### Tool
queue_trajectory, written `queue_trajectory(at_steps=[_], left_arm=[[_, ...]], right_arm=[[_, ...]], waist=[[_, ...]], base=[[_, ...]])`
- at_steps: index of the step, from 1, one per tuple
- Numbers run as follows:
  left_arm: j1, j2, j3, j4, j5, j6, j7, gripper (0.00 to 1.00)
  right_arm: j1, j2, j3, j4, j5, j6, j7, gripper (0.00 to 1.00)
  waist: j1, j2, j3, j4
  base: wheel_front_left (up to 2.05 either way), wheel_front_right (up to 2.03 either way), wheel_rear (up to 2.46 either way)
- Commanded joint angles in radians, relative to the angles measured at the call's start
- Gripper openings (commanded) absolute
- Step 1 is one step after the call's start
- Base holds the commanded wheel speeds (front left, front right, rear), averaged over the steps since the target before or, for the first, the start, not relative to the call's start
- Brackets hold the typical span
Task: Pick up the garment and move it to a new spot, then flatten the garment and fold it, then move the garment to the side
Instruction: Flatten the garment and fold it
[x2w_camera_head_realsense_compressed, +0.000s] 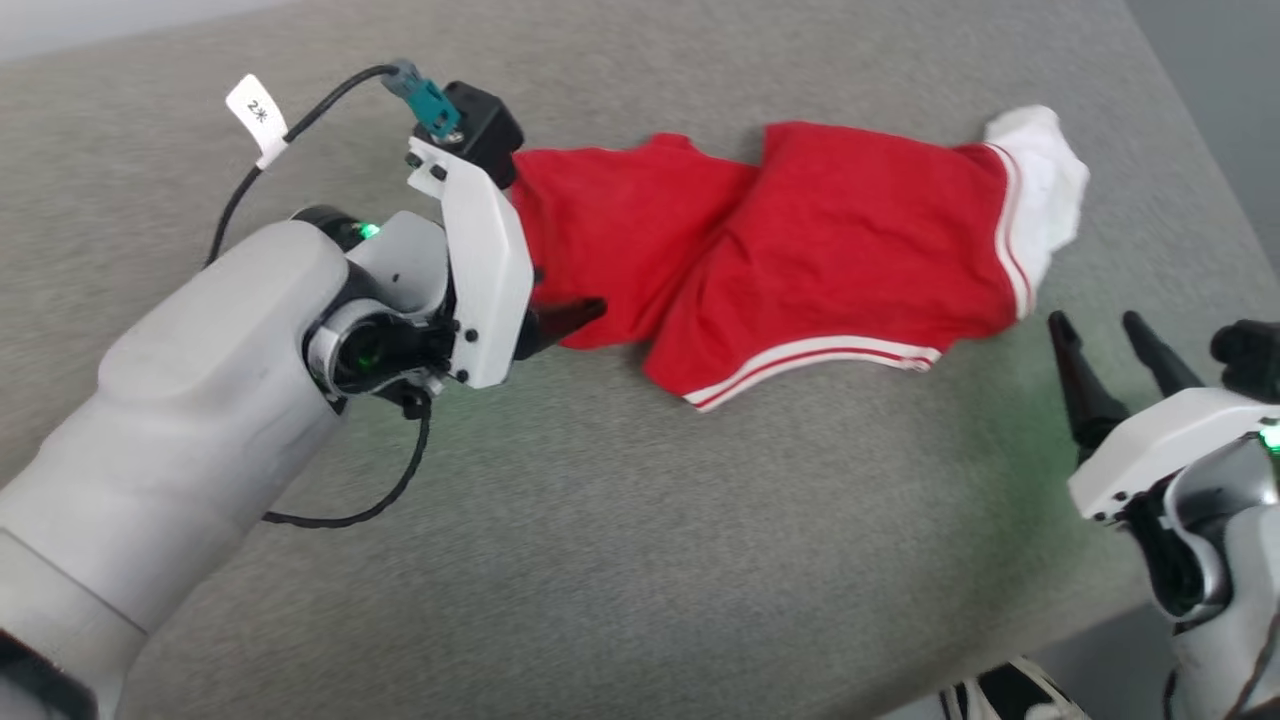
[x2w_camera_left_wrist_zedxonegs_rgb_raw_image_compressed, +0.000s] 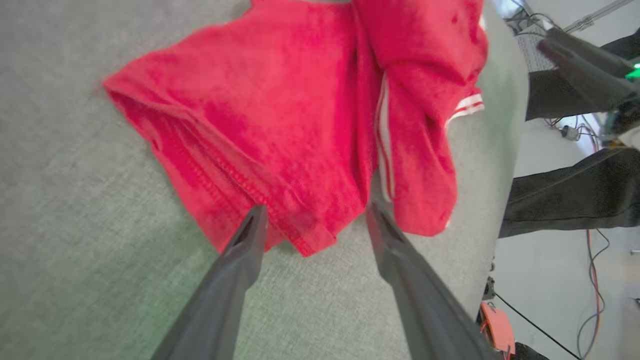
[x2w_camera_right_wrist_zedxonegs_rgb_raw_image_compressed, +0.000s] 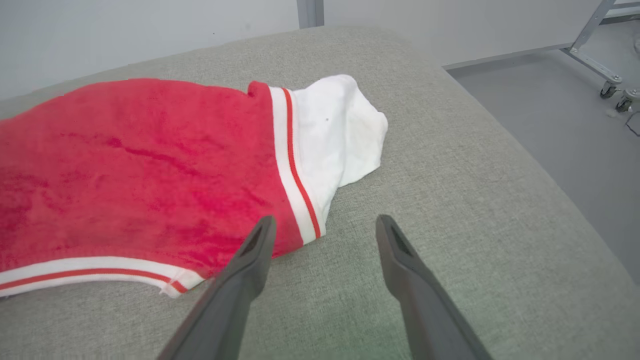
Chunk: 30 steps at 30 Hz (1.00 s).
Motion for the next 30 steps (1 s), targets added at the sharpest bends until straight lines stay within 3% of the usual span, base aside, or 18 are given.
queue_trajectory(at_steps=[1,7,8,9,11,13,17,21,26,30], left_arm=[[-0.017,-0.004,-0.010,0.027,-0.022,0.002,0.029,1.00],[-0.028,-0.010,-0.070,0.124,-0.015,0.003,0.069,1.00],[-0.019,-0.015,-0.065,0.136,-0.040,0.003,0.067,0.80],[-0.019,-0.015,-0.065,0.136,-0.040,0.003,0.067,0.80],[-0.013,-0.026,-0.066,0.141,-0.060,0.003,0.068,0.00],[-0.032,-0.022,-0.069,0.129,-0.064,0.003,0.049,0.00],[-0.108,0.007,-0.049,0.132,-0.008,0.003,-0.081,0.00],[-0.189,-0.001,-0.042,0.159,0.047,0.003,-0.216,0.00],[-0.266,-0.089,-0.041,0.122,0.042,0.003,-0.340,0.00],[-0.281,-0.215,-0.123,0.032,0.031,0.002,-0.390,0.00]], right_arm=[[0.004,0.012,0.004,0.007,0.008,0.000,-0.013,1.00],[-0.012,0.030,0.024,0.037,0.021,0.000,-0.046,1.00],[-0.014,0.033,0.026,0.042,0.025,0.000,-0.052,1.00],[-0.014,0.033,0.026,0.042,0.025,0.000,-0.052,1.00],[-0.019,0.037,0.031,0.051,0.028,0.000,-0.060,1.00],[-0.024,0.039,0.035,0.058,0.033,0.000,-0.068,1.00],[-0.027,0.045,0.045,0.079,0.044,0.000,-0.082,1.00],[-0.030,0.047,0.055,0.095,0.054,0.000,-0.093,1.00],[-0.041,0.048,0.065,0.112,0.062,0.000,-0.105,1.00],[-0.044,0.053,0.083,0.122,0.069,0.000,-0.113,1.00]], waist=[[0.0000,0.0000,0.029,-0.035],[0.0000,0.0000,0.049,-0.066],[0.0000,0.0000,0.051,-0.069],[0.0000,0.0000,0.051,-0.069],[0.0000,0.0000,0.052,-0.073],[0.0000,0.0000,0.053,-0.075],[0.0000,0.0000,0.051,-0.081],[0.0000,0.0000,0.048,-0.080],[0.0000,0.0000,0.047,-0.074],[0.0000,0.0000,0.046,-0.074]], base=[[0.00,0.00,0.00],[0.00,0.00,0.00],[0.00,0.00,0.00],[0.00,0.00,0.00],[0.00,0.00,0.00],[0.00,0.00,0.00],[0.00,0.00,0.00],[0.00,0.00,0.00],[0.00,0.00,0.00],[0.00,0.00,0.00]])
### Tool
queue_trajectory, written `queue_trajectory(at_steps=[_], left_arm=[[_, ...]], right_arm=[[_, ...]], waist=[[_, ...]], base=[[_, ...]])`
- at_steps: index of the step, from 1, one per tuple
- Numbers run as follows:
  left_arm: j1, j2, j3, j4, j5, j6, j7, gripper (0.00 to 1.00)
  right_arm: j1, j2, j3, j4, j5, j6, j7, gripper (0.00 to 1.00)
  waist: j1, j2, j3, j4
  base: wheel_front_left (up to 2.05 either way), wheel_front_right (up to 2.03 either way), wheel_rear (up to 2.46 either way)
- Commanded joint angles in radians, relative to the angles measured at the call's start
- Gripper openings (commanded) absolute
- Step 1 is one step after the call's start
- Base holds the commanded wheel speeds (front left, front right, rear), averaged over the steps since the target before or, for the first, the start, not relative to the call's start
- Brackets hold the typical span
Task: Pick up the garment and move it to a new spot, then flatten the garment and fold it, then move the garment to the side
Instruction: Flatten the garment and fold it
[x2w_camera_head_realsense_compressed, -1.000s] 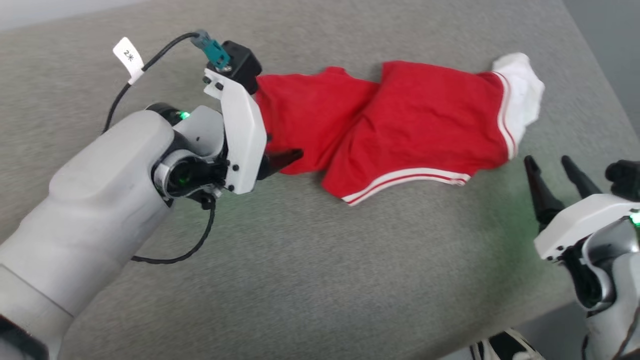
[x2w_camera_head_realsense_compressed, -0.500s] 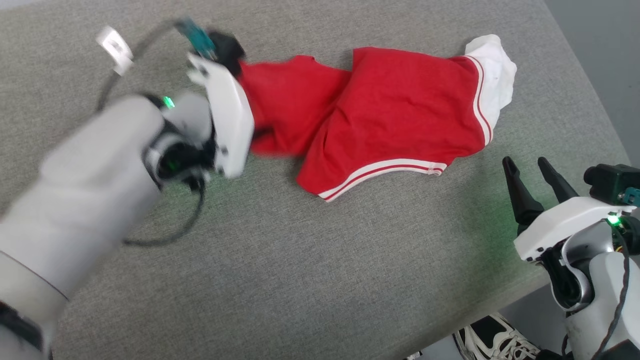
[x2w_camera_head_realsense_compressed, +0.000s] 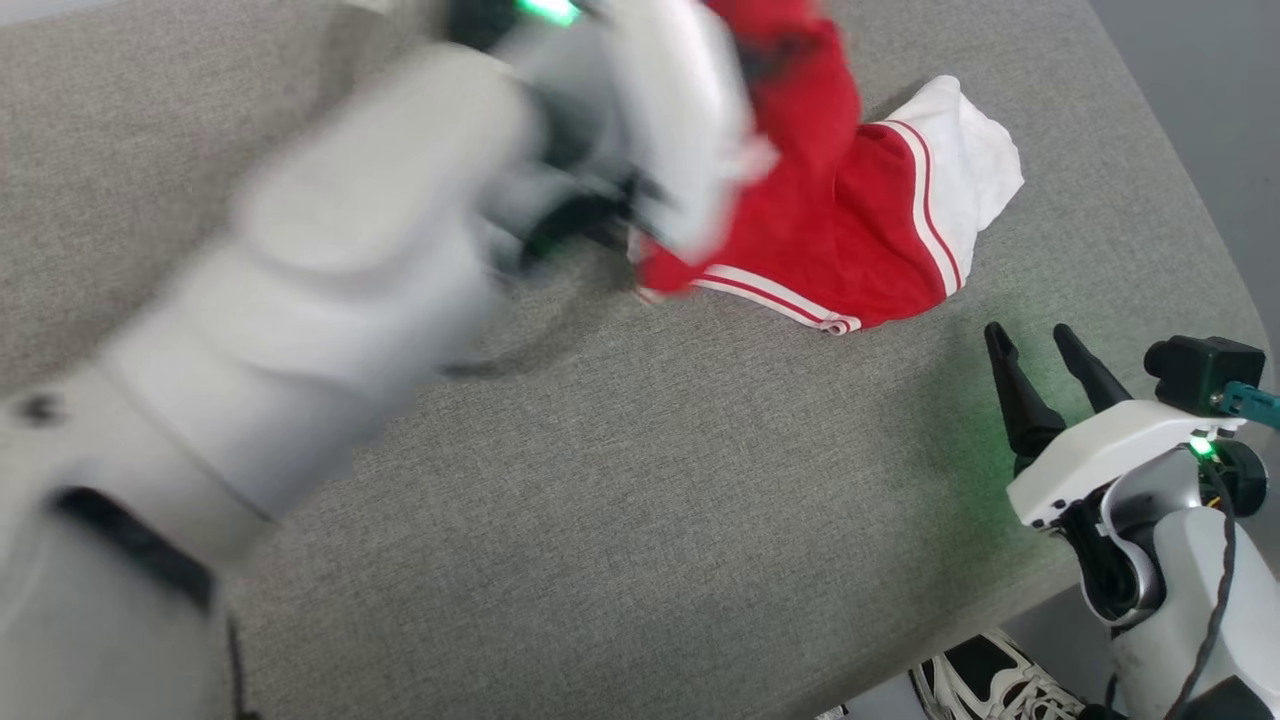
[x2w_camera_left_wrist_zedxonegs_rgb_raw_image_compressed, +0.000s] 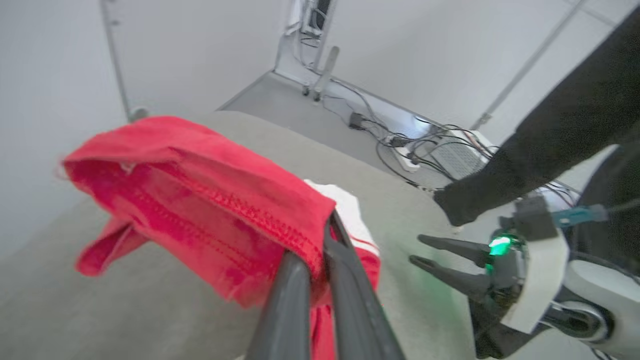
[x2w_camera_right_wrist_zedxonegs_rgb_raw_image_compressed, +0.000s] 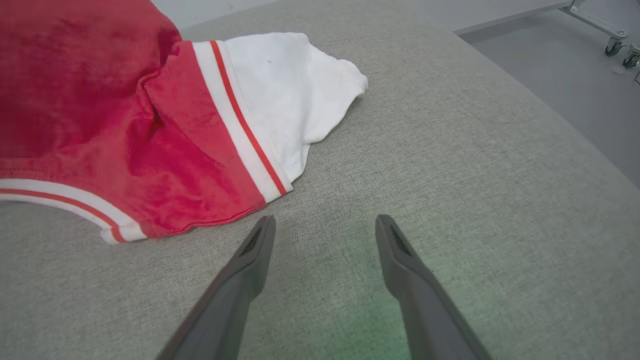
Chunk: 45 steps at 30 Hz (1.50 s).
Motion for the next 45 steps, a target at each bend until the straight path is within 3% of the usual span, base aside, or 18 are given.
queue_trajectory(at_steps=[1,8,17,22,27,28,29,30,31,38,45], left_arm=[[0.011,-0.039,-0.036,-0.031,-0.004,0.003,0.001,0.00],[0.108,-0.132,-0.098,-0.022,0.042,0.003,0.044,0.00],[0.051,-0.054,-0.097,0.309,0.149,0.002,-0.066,0.00],[0.068,-0.040,-0.100,0.383,0.171,0.002,-0.041,0.00],[0.099,-0.028,-0.101,0.441,0.263,0.002,0.017,0.00],[0.098,-0.027,-0.101,0.451,0.296,0.002,0.023,0.09],[0.096,-0.022,-0.102,0.461,0.313,0.003,0.024,0.36],[0.096,-0.018,-0.102,0.473,0.321,0.003,0.023,0.58],[0.096,-0.018,-0.102,0.473,0.323,0.003,0.027,1.00],[0.049,-0.010,-0.099,0.363,0.213,0.003,0.055,1.00],[0.092,0.068,-0.101,0.136,0.054,0.003,0.305,1.00]], right_arm=[[-0.007,0.006,0.009,0.003,0.006,0.000,-0.009,1.00],[-0.028,0.029,0.053,0.026,0.025,0.000,-0.023,1.00],[-0.032,0.042,0.108,0.084,0.056,0.000,-0.061,1.00],[-0.028,0.039,0.116,0.107,0.068,0.000,-0.073,1.00],[-0.055,0.051,0.142,0.117,0.080,0.000,-0.084,1.00],[-0.056,0.051,0.147,0.119,0.078,0.000,-0.085,1.00],[-0.057,0.050,0.150,0.121,0.080,0.000,-0.088,1.00],[-0.059,0.048,0.153,0.123,0.082,0.000,-0.091,1.00],[-0.060,0.046,0.155,0.124,0.084,0.000,-0.094,1.00],[-0.030,0.013,0.132,0.138,0.088,0.000,-0.109,1.00],[-0.003,-0.006,0.088,0.118,0.075,0.000,-0.101,1.00]], waist=[[0.0000,0.0000,0.001,-0.003],[0.0000,0.0000,0.021,-0.039],[0.0000,0.0000,0.021,-0.091],[0.0000,0.0000,0.019,-0.086],[0.0000,0.0000,0.033,-0.085],[0.0000,0.0000,0.036,-0.085],[0.0000,0.0000,0.039,-0.084],[0.0000,0.0000,0.041,-0.081],[0.0000,0.0000,0.041,-0.079],[0.0000,0.0000,0.018,-0.035],[0.0000,0.0000,-0.010,-0.003]], base=[[0.00,0.00,0.00],[0.00,0.00,0.00],[0.00,0.00,0.00],[0.00,0.00,0.00],[0.00,0.00,0.00],[0.00,0.00,0.00],[0.00,0.00,0.00],[0.00,0.00,0.00],[0.00,0.00,0.00],[0.00,0.00,0.00],[0.00,0.00,0.00]])
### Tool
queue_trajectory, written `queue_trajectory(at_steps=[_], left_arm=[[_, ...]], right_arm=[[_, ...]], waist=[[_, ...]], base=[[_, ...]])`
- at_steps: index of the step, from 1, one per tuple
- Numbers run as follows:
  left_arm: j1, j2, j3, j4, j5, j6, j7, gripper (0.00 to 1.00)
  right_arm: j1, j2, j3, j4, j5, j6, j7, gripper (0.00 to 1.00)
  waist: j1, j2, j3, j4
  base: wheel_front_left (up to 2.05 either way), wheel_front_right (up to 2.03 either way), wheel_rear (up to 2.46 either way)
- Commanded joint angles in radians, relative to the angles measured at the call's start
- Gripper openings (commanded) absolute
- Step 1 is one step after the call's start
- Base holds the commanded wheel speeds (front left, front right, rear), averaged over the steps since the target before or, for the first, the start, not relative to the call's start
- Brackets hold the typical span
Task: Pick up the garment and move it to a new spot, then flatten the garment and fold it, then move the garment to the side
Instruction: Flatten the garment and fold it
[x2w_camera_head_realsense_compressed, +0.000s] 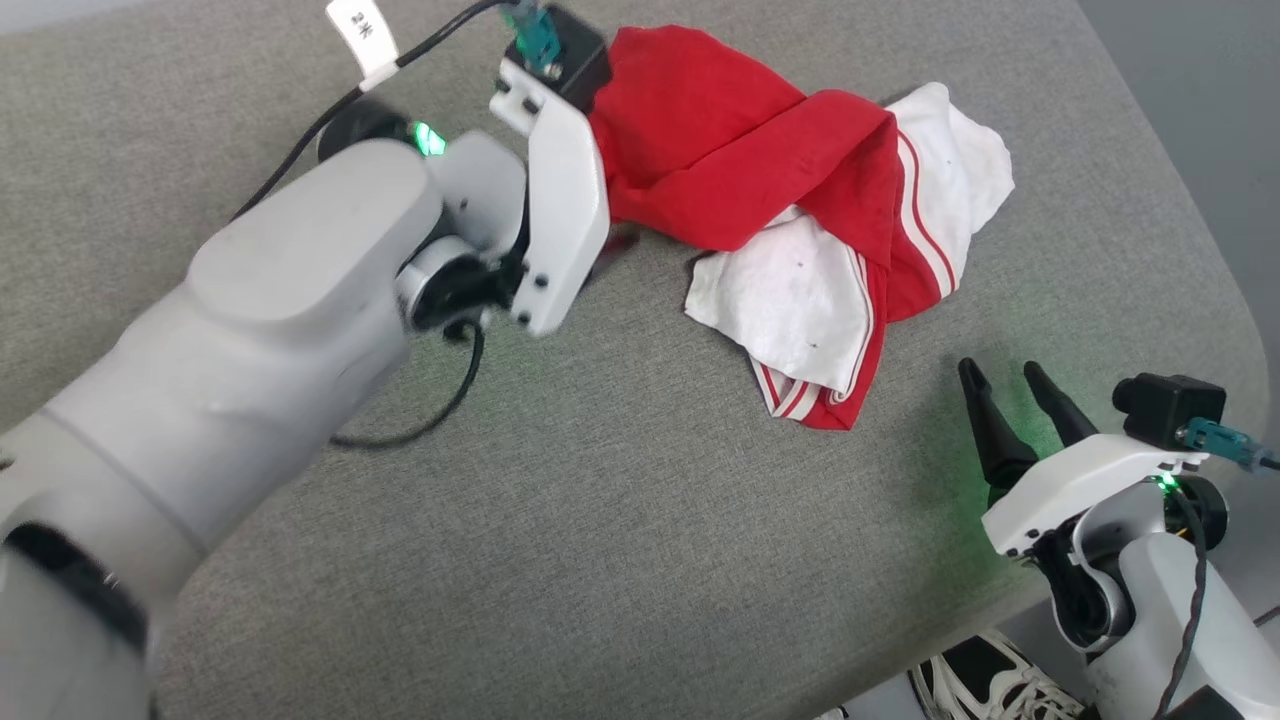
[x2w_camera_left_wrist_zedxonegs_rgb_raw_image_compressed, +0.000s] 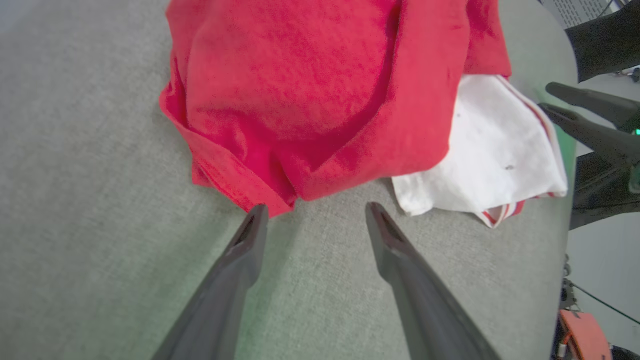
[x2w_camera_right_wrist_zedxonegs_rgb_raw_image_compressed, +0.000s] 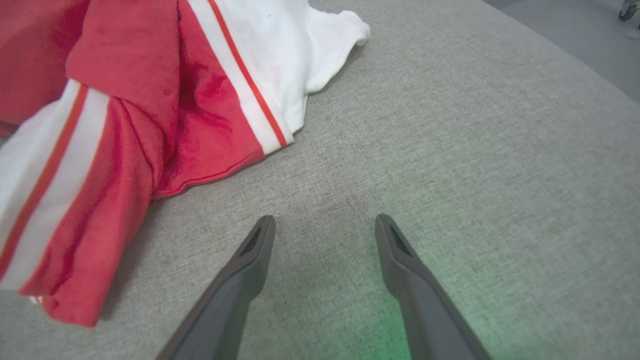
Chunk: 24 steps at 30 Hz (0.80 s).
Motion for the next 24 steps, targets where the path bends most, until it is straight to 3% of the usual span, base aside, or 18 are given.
queue_trajectory(at_steps=[1,4,9,16,24], left_arm=[[0.028,0.012,-0.002,-0.035,-0.022,0.003,0.043,1.00],[0.058,0.065,0.000,-0.158,-0.035,0.003,0.157,1.00],[0.109,0.080,0.010,-0.249,-0.064,0.035,0.152,1.00],[0.120,-0.001,0.045,-0.187,-0.070,0.105,0.078,1.00],[0.115,-0.063,0.032,-0.028,-0.038,0.086,0.046,1.00]], right_arm=[[0.009,-0.002,-0.004,-0.011,-0.007,0.000,0.003,1.00],[0.018,0.004,-0.016,-0.020,-0.016,0.000,0.009,1.00],[0.022,0.026,-0.020,-0.043,-0.024,0.000,0.019,1.00],[0.002,0.050,-0.012,-0.048,-0.019,0.000,0.021,1.00],[-0.003,0.066,0.012,-0.031,-0.007,0.000,0.006,1.00]], waist=[[0.0000,0.0000,-0.007,0.003],[0.0000,0.0000,-0.007,0.001],[0.0000,0.0000,0.007,-0.013],[0.0000,0.0000,0.037,-0.048],[0.0000,0.0000,0.050,-0.089]], base=[[0.00,0.00,0.00],[0.00,0.00,0.00],[0.00,0.00,0.00],[0.00,0.00,0.00],[0.00,0.00,0.00]])
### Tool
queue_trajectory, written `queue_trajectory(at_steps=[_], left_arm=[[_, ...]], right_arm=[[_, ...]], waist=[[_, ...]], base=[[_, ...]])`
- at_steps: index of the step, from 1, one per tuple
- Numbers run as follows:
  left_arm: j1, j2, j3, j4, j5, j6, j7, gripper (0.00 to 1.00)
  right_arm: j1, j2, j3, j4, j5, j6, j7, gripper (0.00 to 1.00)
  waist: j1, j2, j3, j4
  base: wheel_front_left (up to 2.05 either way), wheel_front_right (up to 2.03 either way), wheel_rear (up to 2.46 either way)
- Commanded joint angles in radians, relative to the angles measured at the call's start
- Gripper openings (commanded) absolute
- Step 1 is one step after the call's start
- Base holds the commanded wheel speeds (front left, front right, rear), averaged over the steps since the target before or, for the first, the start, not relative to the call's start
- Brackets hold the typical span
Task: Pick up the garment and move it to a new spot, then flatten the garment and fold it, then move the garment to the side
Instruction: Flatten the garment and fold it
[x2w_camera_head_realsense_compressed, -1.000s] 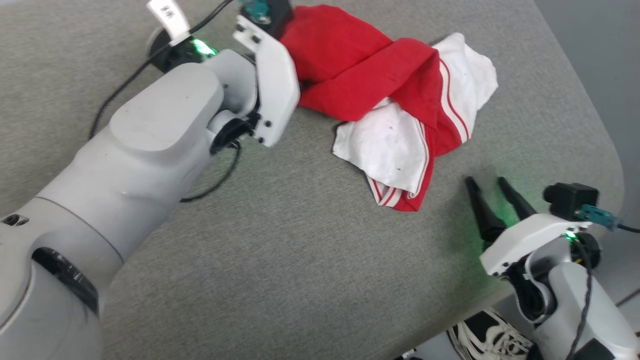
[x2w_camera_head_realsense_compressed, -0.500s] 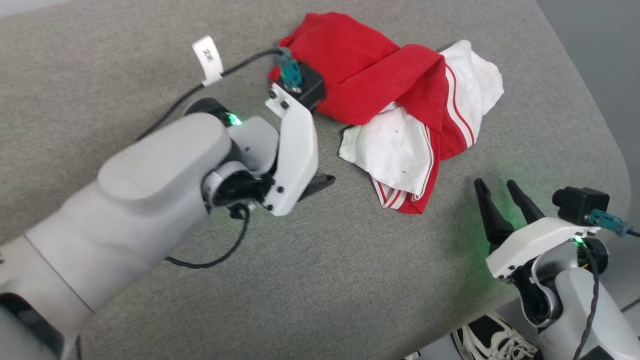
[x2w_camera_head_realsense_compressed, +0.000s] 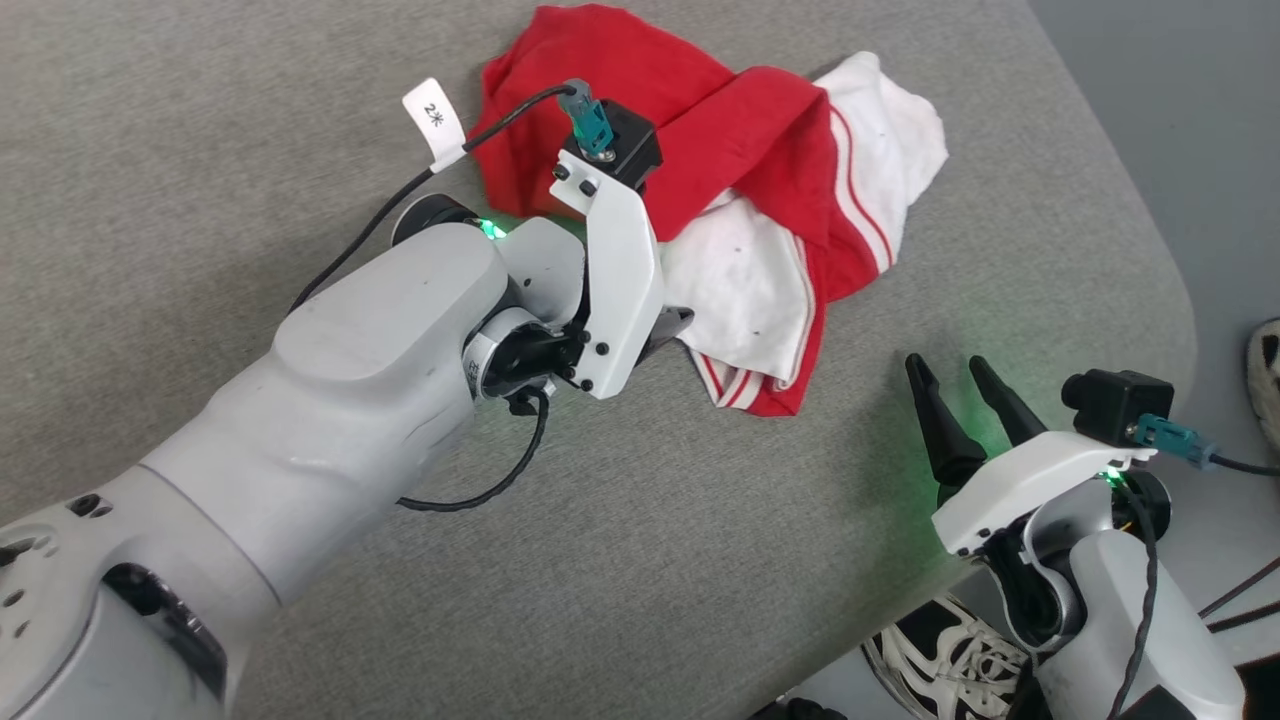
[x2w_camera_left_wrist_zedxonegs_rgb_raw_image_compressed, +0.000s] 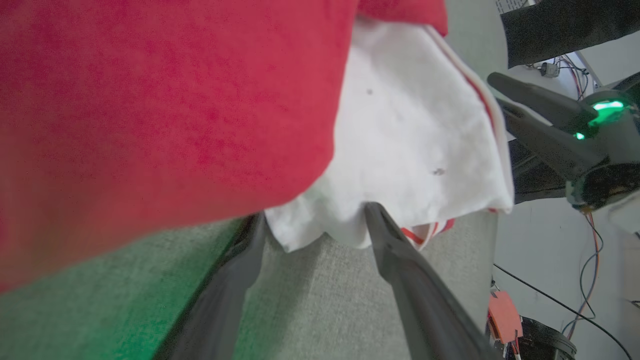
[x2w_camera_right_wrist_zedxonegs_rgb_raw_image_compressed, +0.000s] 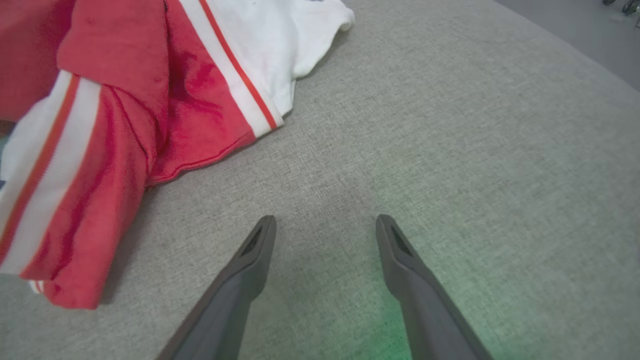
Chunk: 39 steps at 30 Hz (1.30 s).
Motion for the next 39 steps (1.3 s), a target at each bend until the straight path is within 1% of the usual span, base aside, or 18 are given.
queue_trajectory(at_steps=[1,4,5,6,7,8,10,13,16,18,20,21,22,26,32,36,39], left_arm=[[0.002,-0.005,-0.008,0.031,0.011,-0.008,-0.002,1.00],[0.016,-0.020,-0.018,0.087,0.019,-0.027,0.008,1.00],[0.027,-0.031,-0.011,0.101,-0.001,-0.035,0.012,0.76],[0.036,-0.041,-0.005,0.111,-0.017,-0.043,0.017,0.40],[0.038,-0.047,-0.002,0.120,-0.022,-0.049,0.018,0.11],[0.037,-0.050,0.000,0.129,-0.025,-0.055,0.018,0.00],[0.031,-0.053,0.000,0.143,-0.022,-0.063,0.006,0.00],[0.022,-0.060,0.015,0.151,-0.033,-0.074,-0.021,0.00],[0.021,-0.041,0.019,0.137,-0.038,-0.080,-0.042,0.00],[0.031,-0.026,0.025,0.120,-0.047,-0.085,-0.062,0.00],[0.038,0.004,0.035,0.096,-0.058,-0.087,-0.082,0.00],[0.054,0.035,0.042,0.068,-0.067,-0.086,-0.099,0.00],[0.061,0.050,0.042,0.053,-0.068,-0.086,-0.105,0.00],[0.089,0.128,0.056,0.017,-0.076,-0.085,-0.135,0.00],[0.121,0.220,0.087,0.018,-0.070,-0.050,-0.186,0.00],[0.128,0.272,0.095,0.049,-0.057,-0.014,-0.208,0.00],[0.135,0.306,0.094,0.075,-0.052,0.017,-0.215,0.00]], right_arm=[[0.000,0.003,0.005,0.004,0.008,0.000,-0.008,1.00],[-0.002,0.006,0.013,0.017,0.010,0.000,-0.014,1.00],[-0.003,0.006,0.015,0.021,0.012,0.000,-0.015,1.00],[-0.005,0.007,0.017,0.025,0.013,0.000,-0.019,1.00],[-0.006,0.007,0.018,0.027,0.015,0.000,-0.021,1.00],[-0.008,0.006,0.018,0.030,0.016,0.000,-0.023,1.00],[-0.009,-0.001,0.018,0.037,0.016,0.000,-0.023,1.00],[-0.009,-0.016,0.011,0.042,0.013,0.000,-0.027,1.00],[-0.005,-0.033,0.005,0.041,0.004,0.000,-0.022,1.00],[-0.001,-0.049,-0.004,0.038,-0.005,0.000,-0.015,1.00],[-0.002,-0.059,-0.007,0.027,-0.015,0.000,-0.003,1.00],[0.003,-0.075,-0.020,0.015,-0.023,0.000,0.009,1.00],[0.007,-0.086,-0.032,0.010,-0.028,0.000,0.013,1.00],[0.016,-0.098,-0.048,-0.031,-0.056,0.000,0.052,1.00],[0.044,-0.117,-0.080,-0.104,-0.093,0.000,0.120,1.00],[0.060,-0.122,-0.102,-0.158,-0.115,0.000,0.163,1.00],[0.076,-0.115,-0.117,-0.196,-0.130,0.000,0.192,1.00]], waist=[[0.0000,0.0000,0.001,-0.011],[0.0000,0.0000,0.000,-0.019],[0.0000,0.0000,-0.001,-0.021],[0.0000,0.0000,-0.002,-0.021],[0.0000,0.0000,-0.004,-0.021],[0.0000,0.0000,-0.006,-0.021],[0.0000,0.0000,-0.013,-0.014],[0.0000,0.0000,-0.030,0.013],[0.0000,0.0000,-0.053,0.061],[0.0000,0.0000,-0.074,0.106],[0.0000,0.0000,-0.091,0.149],[0.0000,0.0000,-0.110,0.198],[0.0000,0.0000,-0.118,0.228],[0.0000,0.0000,-0.144,0.321],[0.0000,0.0000,-0.172,0.424],[0.0000,0.0000,-0.185,0.461],[0.0000,0.0000,-0.191,0.472]], base=[[0.00,0.00,0.00],[0.00,0.00,0.00],[0.00,0.00,0.00],[0.00,0.00,0.00],[0.00,0.00,0.00],[0.00,0.00,0.00],[0.00,0.00,0.00],[0.00,0.00,0.00],[0.00,0.00,0.00],[0.00,0.00,0.00],[0.00,0.00,0.00],[0.00,0.00,0.00],[0.00,0.00,0.00],[0.00,0.00,0.00],[0.00,0.00,0.00],[0.00,0.00,0.00],[0.00,0.00,0.00]])
